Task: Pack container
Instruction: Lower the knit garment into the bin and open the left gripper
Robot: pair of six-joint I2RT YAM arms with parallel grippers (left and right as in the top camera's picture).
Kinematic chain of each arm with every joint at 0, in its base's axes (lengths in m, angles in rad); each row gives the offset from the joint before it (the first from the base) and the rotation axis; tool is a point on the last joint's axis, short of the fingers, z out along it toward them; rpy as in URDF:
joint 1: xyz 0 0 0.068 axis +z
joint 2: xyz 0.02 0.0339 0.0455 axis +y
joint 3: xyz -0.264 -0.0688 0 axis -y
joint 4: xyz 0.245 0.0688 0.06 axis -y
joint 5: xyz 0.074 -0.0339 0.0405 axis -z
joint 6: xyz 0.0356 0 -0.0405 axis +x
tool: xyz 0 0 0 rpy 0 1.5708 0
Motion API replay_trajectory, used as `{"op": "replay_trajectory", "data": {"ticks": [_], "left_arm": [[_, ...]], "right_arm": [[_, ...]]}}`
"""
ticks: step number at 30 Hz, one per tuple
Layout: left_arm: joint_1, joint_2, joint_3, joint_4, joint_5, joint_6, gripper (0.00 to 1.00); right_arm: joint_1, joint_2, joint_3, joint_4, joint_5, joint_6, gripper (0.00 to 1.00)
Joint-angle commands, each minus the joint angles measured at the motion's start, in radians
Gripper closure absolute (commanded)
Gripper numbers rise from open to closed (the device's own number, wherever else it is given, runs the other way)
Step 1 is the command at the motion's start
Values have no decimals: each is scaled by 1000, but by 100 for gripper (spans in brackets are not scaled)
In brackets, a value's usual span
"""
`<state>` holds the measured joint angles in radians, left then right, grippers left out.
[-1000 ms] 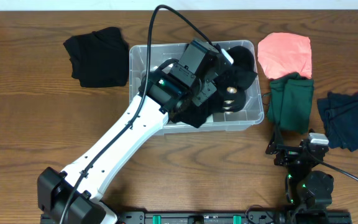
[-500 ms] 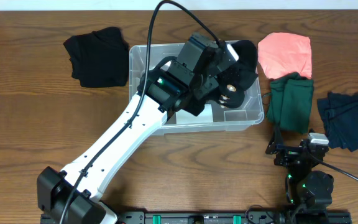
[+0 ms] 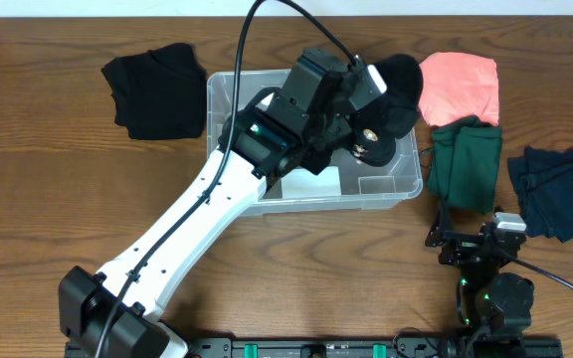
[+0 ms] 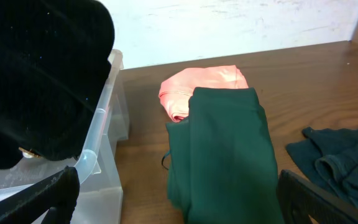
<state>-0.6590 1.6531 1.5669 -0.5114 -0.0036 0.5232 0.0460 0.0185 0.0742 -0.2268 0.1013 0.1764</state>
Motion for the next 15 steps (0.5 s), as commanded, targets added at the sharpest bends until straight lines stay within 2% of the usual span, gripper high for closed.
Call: {"op": "replay_trajectory", "data": {"ticks": [1, 4, 11, 15], "left_arm": [[36, -28, 43, 8, -98, -36, 94], [70, -28, 43, -7, -303, -232, 94], [77, -28, 43, -137, -716, -442, 94], [77, -28, 43, -229, -783, -584, 94]], "right_arm": [[-11, -5, -3, -1, -4, 10, 1], [-11, -5, -3, -1, -4, 10, 1], [-11, -5, -3, -1, -4, 10, 1], [-11, -5, -3, -1, -4, 10, 1]]}}
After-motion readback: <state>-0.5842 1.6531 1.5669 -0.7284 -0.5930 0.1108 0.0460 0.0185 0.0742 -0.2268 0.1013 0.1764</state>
